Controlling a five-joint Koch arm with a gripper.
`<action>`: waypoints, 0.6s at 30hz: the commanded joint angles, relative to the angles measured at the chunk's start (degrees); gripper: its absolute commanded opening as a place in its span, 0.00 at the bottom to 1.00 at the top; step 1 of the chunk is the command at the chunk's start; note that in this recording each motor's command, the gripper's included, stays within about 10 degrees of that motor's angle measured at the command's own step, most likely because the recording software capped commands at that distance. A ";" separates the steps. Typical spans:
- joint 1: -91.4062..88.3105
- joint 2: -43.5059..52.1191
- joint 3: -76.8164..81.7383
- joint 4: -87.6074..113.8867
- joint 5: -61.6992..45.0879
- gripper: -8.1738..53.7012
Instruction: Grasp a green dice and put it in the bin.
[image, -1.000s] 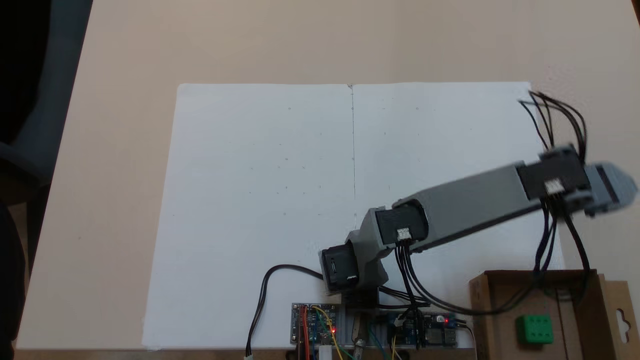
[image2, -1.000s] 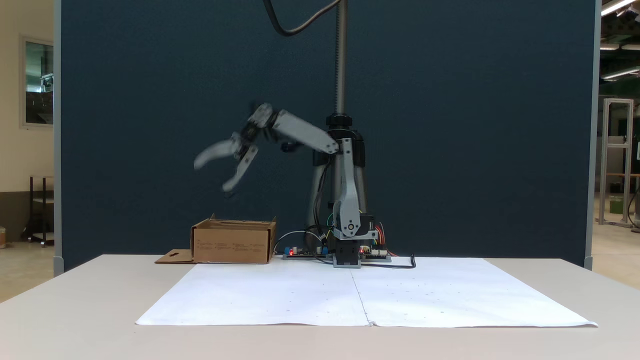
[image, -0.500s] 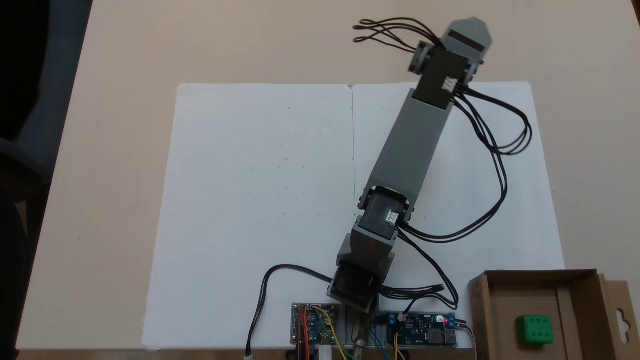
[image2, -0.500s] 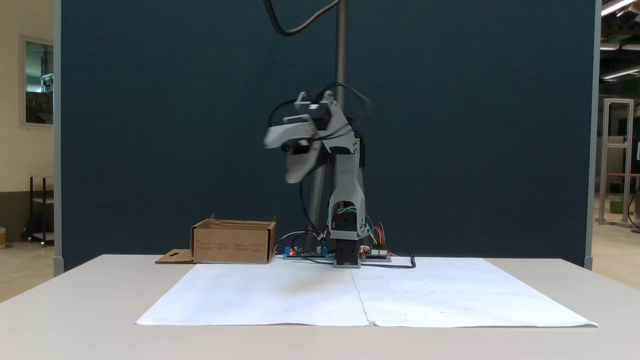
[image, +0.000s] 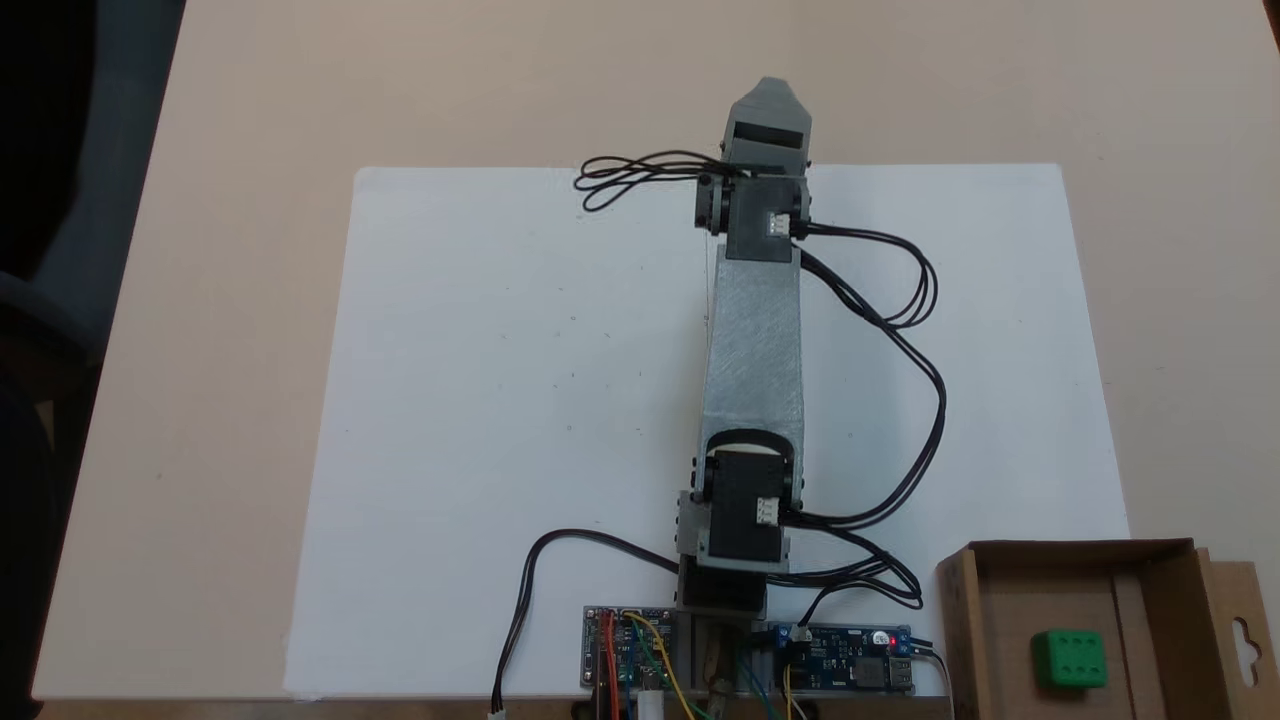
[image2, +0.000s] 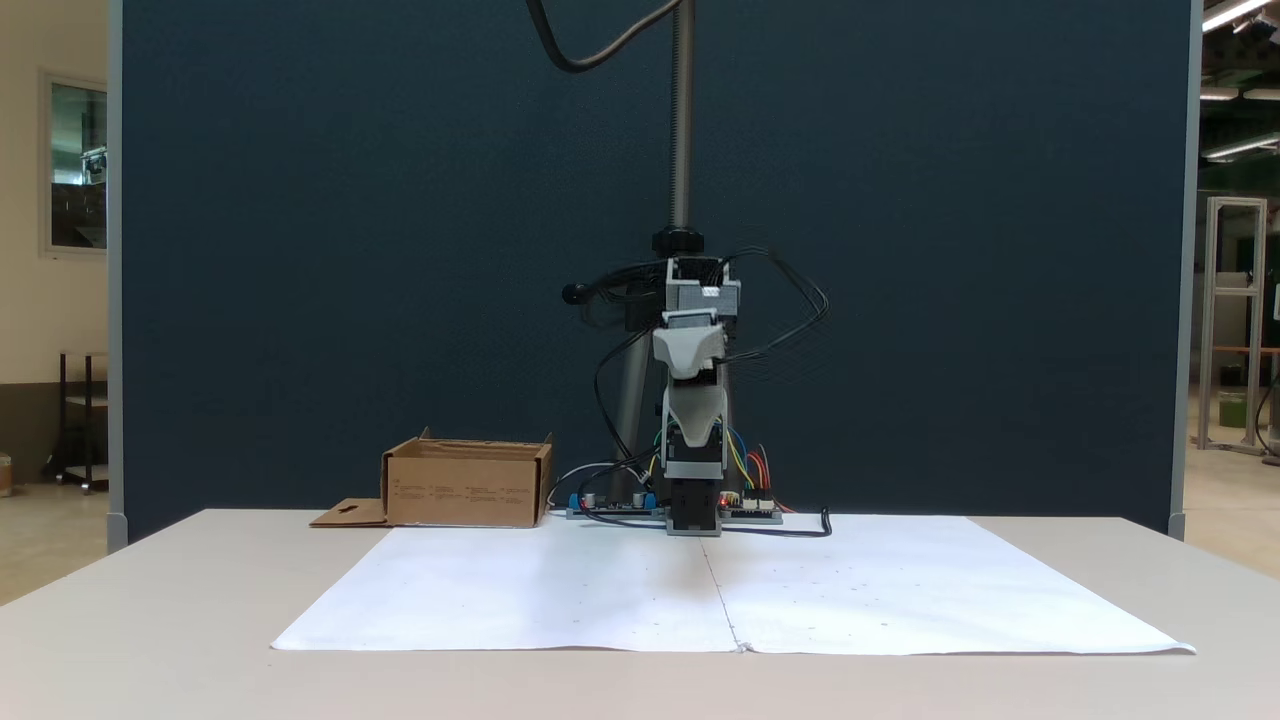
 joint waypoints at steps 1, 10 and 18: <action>0.00 4.66 2.11 -9.47 3.16 0.84; 1.58 15.56 21.18 -27.23 -1.23 0.84; 0.35 20.30 33.31 -40.94 -8.09 0.85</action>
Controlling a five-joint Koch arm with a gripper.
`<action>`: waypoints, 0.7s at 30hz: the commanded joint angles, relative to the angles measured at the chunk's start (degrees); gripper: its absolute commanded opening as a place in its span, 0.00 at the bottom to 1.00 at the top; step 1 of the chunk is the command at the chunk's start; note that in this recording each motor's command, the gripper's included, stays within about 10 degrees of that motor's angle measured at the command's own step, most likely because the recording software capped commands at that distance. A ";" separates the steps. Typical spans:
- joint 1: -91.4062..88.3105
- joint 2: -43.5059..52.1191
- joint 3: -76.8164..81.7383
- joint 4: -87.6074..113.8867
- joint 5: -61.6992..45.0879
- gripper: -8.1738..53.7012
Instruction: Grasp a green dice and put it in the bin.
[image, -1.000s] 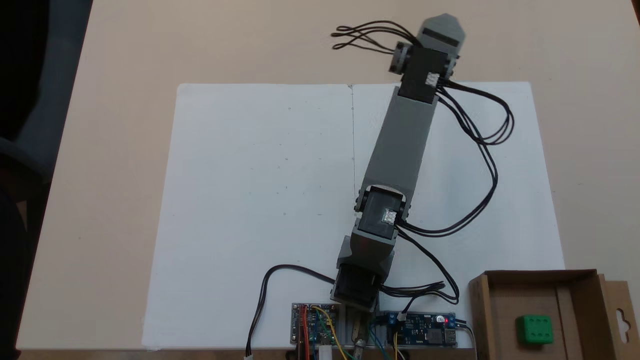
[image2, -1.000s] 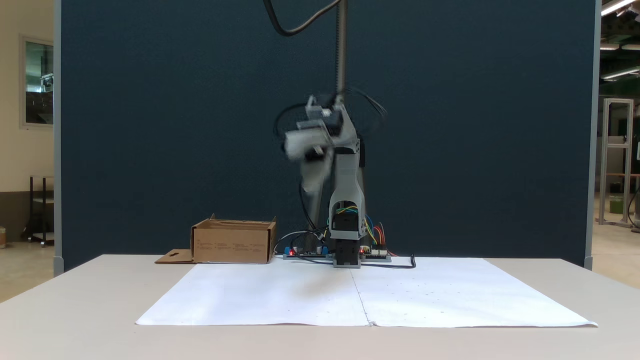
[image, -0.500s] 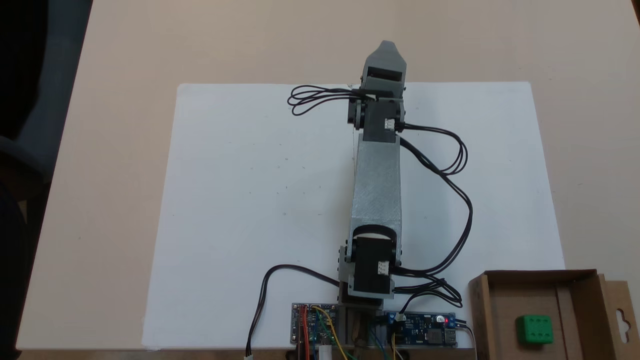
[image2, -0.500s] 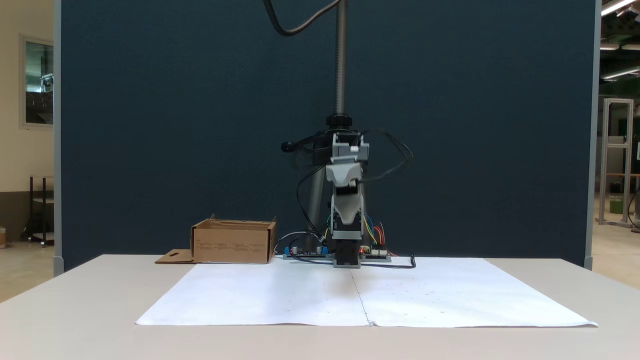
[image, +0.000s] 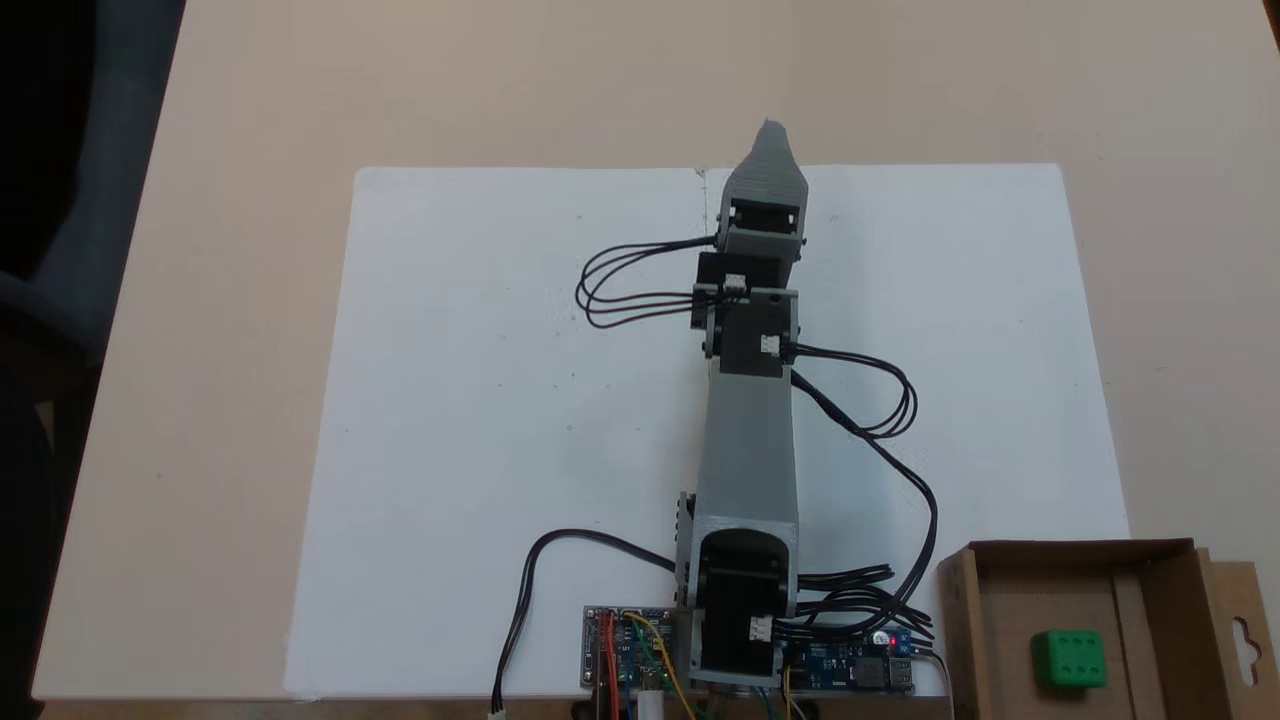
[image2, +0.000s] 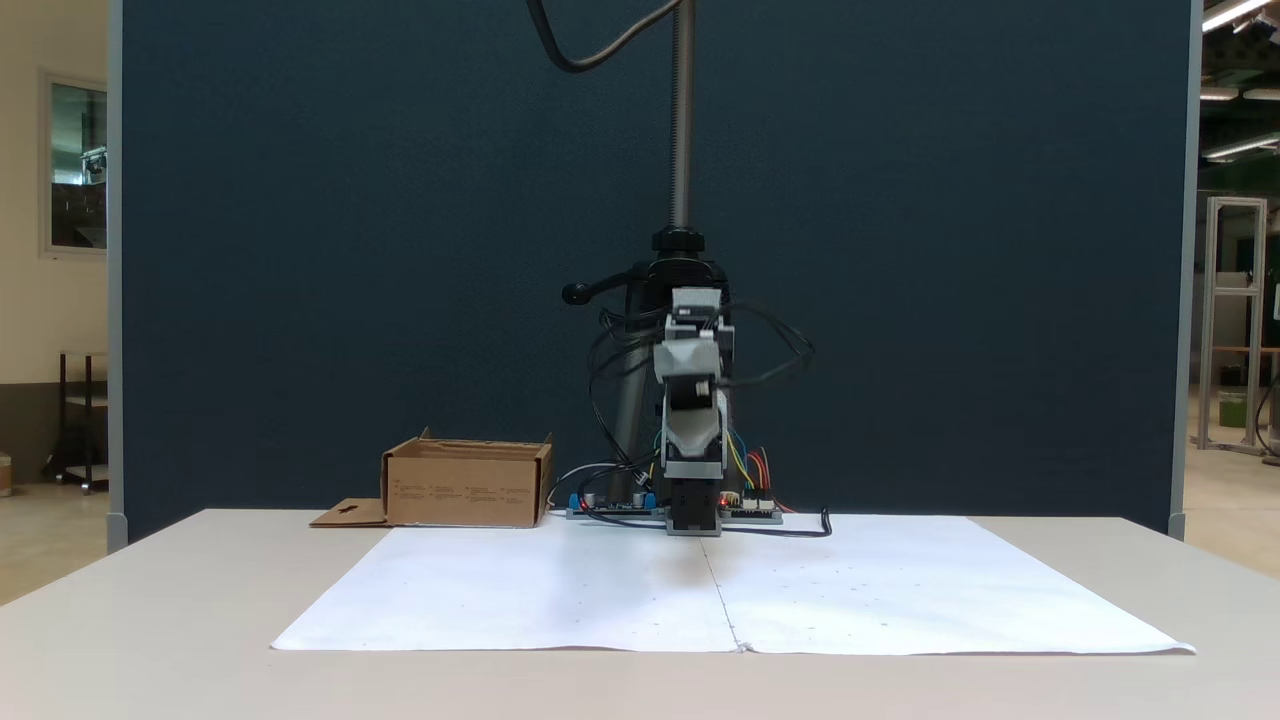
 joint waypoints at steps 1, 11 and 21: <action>-0.09 3.08 2.37 -9.65 -5.89 0.84; -6.33 6.94 25.49 -27.93 -10.99 0.83; -6.77 16.26 34.98 -46.21 -10.99 0.83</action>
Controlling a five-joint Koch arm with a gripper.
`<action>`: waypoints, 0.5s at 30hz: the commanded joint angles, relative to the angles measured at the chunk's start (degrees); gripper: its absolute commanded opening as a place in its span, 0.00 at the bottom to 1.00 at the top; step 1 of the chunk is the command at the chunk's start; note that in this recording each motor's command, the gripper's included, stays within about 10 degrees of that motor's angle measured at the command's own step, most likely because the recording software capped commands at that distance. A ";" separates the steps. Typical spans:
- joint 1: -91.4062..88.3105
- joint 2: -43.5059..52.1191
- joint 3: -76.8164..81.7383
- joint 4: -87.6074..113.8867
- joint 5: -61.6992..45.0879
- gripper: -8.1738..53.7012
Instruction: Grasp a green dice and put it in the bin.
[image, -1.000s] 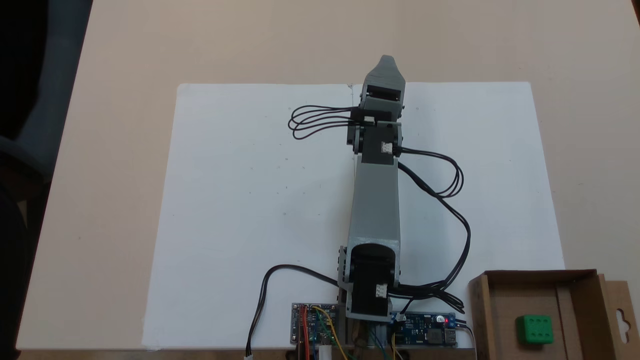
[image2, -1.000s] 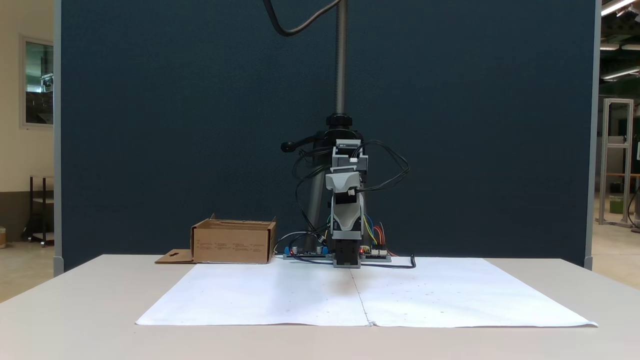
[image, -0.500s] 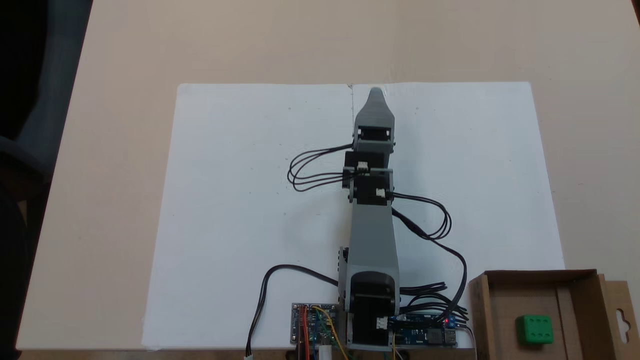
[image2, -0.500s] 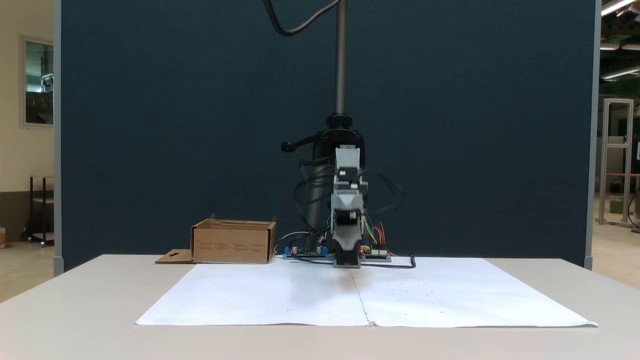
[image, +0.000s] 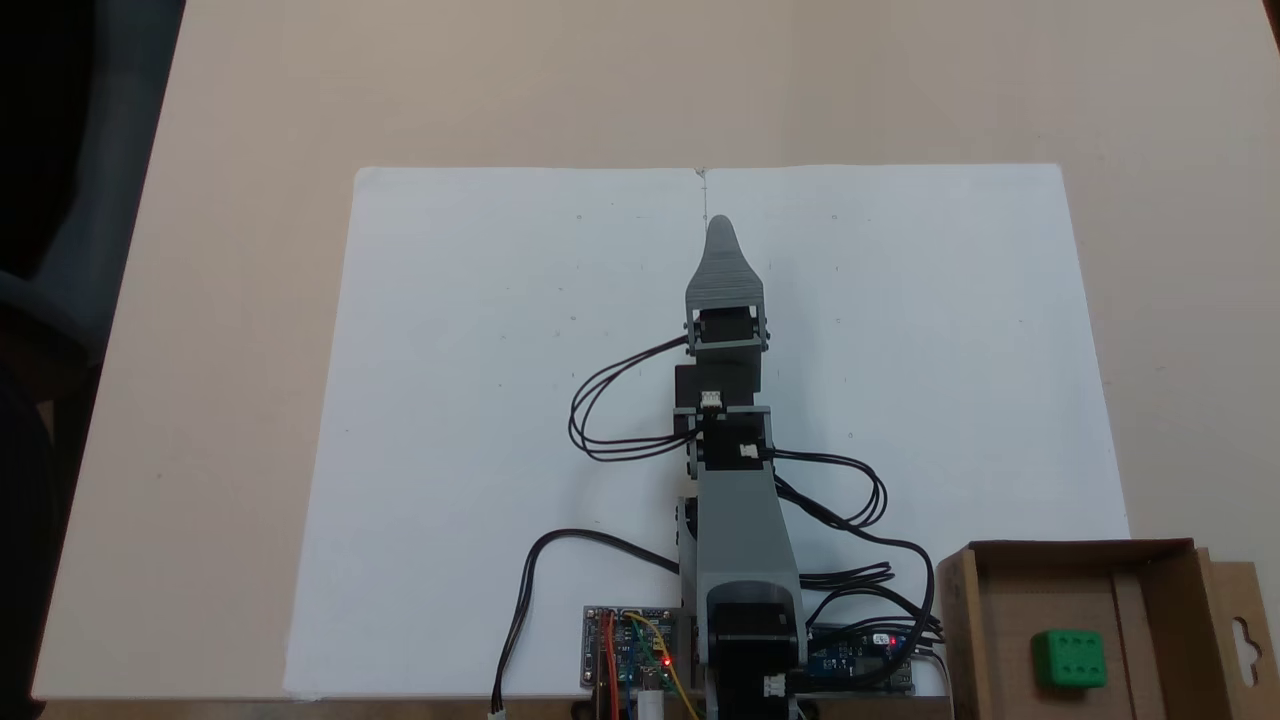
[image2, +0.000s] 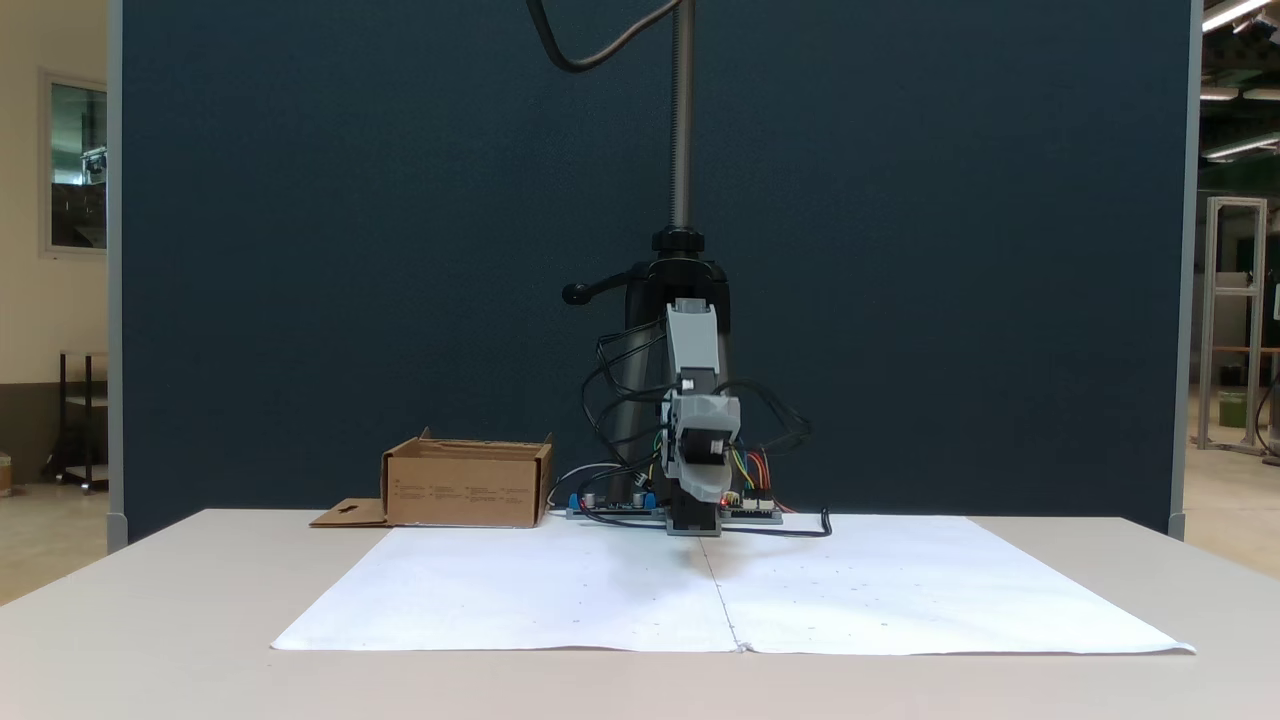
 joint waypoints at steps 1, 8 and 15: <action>-1.05 6.06 1.05 -9.65 -3.60 0.83; -0.53 6.86 7.82 -21.43 -3.52 0.83; 0.79 6.86 10.55 -33.38 -3.52 0.84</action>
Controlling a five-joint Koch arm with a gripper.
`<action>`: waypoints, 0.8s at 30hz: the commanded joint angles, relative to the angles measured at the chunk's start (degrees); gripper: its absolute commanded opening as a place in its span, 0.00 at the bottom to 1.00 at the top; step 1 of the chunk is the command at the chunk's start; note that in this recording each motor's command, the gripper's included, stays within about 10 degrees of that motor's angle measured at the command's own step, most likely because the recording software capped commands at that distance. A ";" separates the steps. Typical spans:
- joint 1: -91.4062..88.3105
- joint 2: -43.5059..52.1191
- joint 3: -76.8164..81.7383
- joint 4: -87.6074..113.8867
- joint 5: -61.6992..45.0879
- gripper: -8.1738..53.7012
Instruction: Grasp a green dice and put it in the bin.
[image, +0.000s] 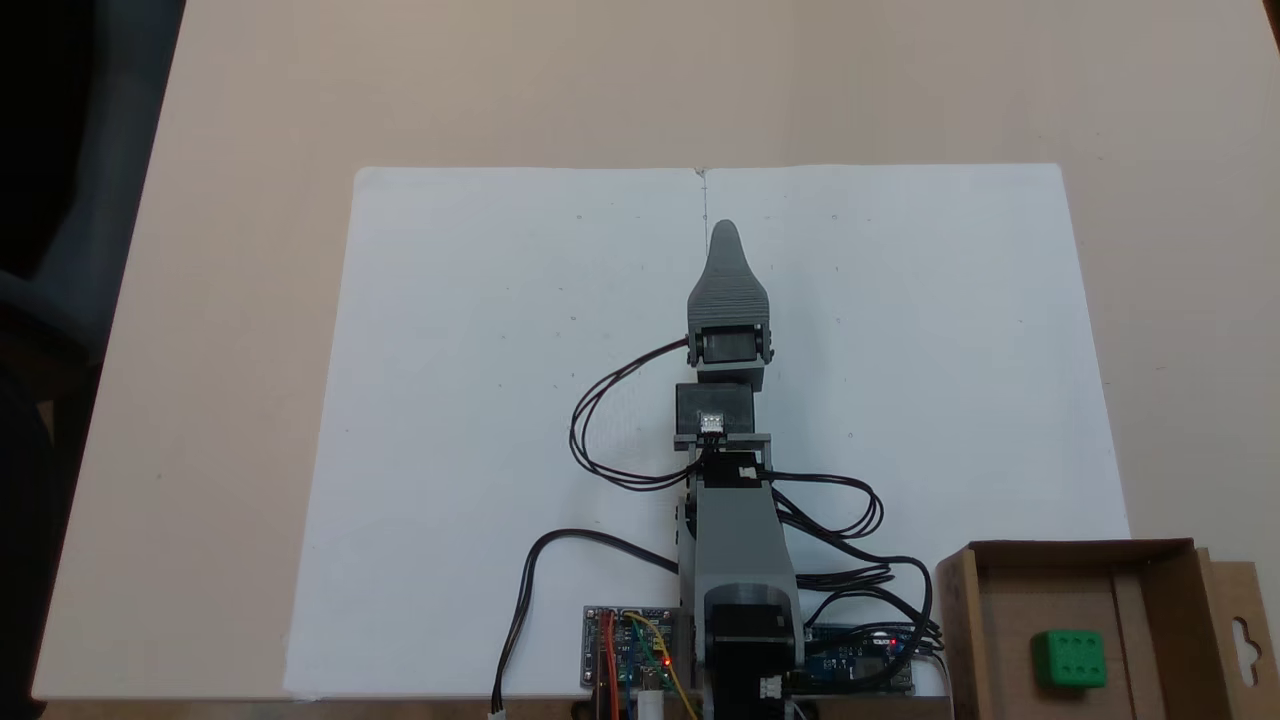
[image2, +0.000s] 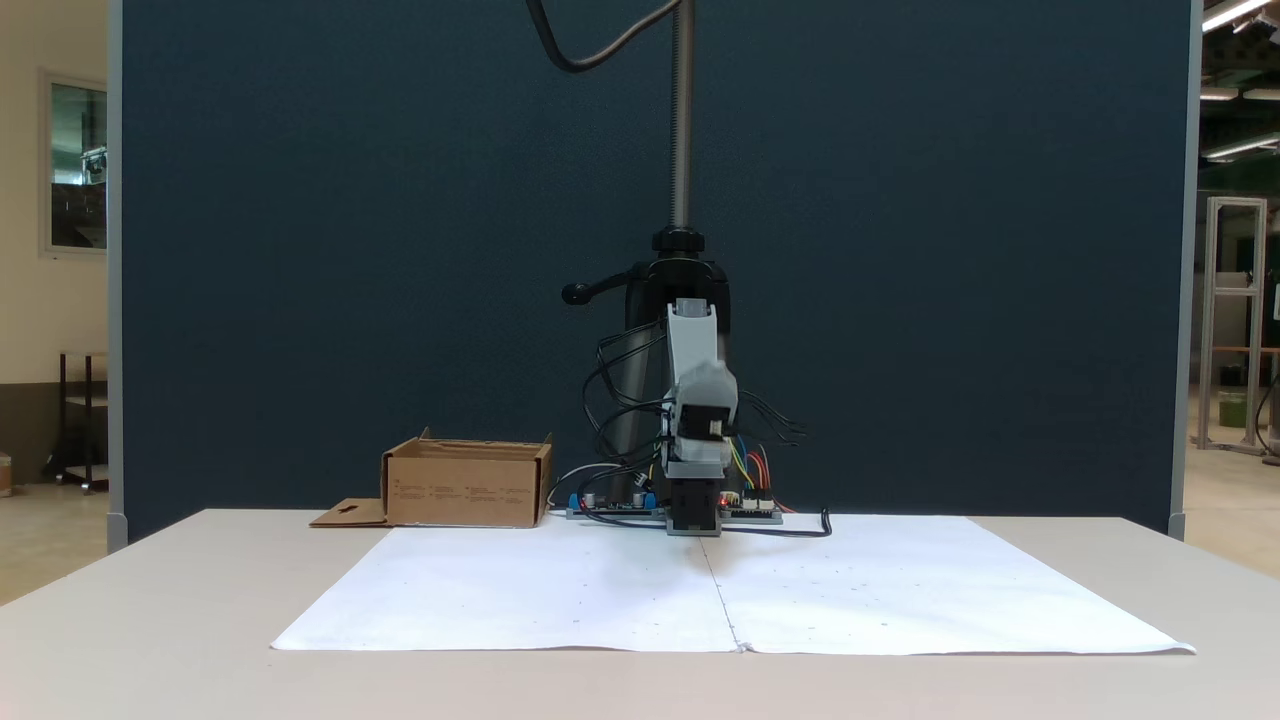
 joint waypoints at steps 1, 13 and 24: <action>-0.09 6.86 2.72 -9.47 -3.52 0.84; 1.05 6.77 4.22 -10.90 -3.52 0.85; 0.97 6.68 4.22 -10.72 -3.43 0.84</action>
